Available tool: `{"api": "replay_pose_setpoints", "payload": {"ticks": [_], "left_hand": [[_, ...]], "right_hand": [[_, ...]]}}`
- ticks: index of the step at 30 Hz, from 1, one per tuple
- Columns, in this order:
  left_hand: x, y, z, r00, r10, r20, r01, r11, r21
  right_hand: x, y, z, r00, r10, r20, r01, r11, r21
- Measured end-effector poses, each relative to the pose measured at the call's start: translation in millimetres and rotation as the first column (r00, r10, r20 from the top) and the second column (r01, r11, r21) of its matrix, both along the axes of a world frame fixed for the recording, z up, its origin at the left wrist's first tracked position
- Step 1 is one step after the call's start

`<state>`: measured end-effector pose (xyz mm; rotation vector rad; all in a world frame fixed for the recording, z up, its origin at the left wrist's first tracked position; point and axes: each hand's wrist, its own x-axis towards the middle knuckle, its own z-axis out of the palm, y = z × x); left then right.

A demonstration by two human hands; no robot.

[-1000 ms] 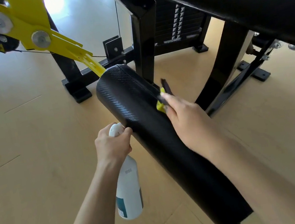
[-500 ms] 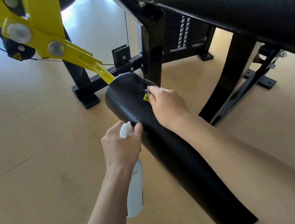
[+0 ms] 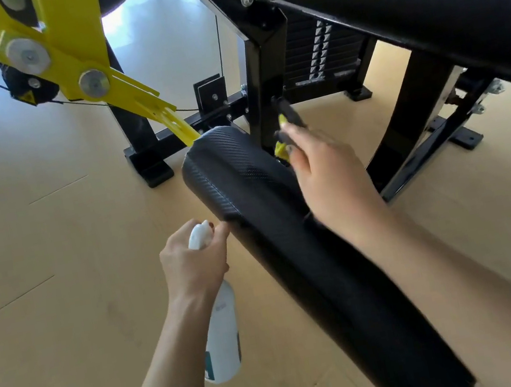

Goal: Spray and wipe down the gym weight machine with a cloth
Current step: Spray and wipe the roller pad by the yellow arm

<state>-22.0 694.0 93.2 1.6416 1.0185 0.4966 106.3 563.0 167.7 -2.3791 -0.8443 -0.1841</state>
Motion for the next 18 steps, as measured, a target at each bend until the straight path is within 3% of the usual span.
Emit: {"api": "replay_pose_setpoints", "payload": {"ticks": [4, 7, 13, 18], "left_hand": [[5.3, -8.4, 14.8, 0.997, -0.049, 0.058, 0.046, 0.997, 0.057], [10.6, -15.8, 14.2, 0.998, -0.051, 0.045, 0.052, 0.999, -0.016], [7.7, -12.5, 6.3, 0.998, -0.047, 0.052, 0.054, 0.989, -0.139], [8.5, -15.9, 12.3, 0.998, -0.051, 0.045, 0.058, 0.984, -0.17]], "right_hand": [[28.1, 18.2, -24.5, 0.957, 0.014, -0.291, -0.065, 0.984, -0.165], [11.2, 13.3, -30.6, 0.972, 0.092, -0.214, -0.12, 0.985, -0.122], [-76.2, -64.0, -50.5, 0.989, 0.09, 0.115, -0.052, 0.953, -0.299], [-49.9, -47.0, -50.7, 0.967, 0.222, 0.121, -0.178, 0.937, -0.299]]}}
